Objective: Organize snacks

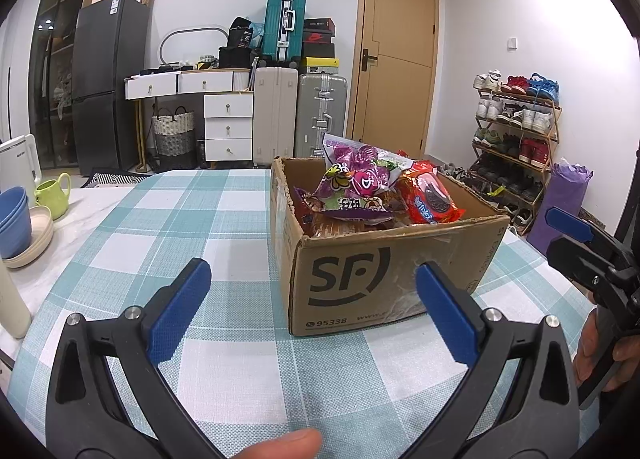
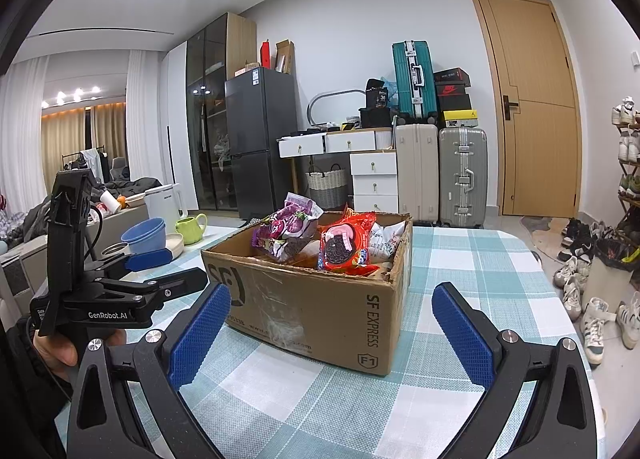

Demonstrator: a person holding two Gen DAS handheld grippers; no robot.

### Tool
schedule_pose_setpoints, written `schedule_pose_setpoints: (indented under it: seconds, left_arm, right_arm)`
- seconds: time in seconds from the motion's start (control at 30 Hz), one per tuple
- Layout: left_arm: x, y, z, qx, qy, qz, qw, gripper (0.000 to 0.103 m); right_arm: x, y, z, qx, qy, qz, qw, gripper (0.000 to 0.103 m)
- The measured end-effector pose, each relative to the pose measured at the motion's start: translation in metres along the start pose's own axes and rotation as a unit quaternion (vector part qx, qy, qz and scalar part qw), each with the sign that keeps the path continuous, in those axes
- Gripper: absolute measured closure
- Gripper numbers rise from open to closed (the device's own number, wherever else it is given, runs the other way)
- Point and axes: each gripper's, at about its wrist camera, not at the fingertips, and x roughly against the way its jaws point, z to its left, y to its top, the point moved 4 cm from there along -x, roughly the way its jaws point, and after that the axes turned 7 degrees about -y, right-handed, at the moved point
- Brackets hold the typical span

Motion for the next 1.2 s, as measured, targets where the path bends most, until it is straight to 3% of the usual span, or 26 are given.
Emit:
schedule_pose_setpoints:
  seconds: [1.2]
  left_arm:
    - [-0.0016, -0.0002, -0.0026, -0.004, 0.000, -0.001, 1.0000, 0.001]
  right_arm:
    - [-0.0022, 0.0000, 0.0008, 0.000, 0.002, 0.002, 1.000, 0.001]
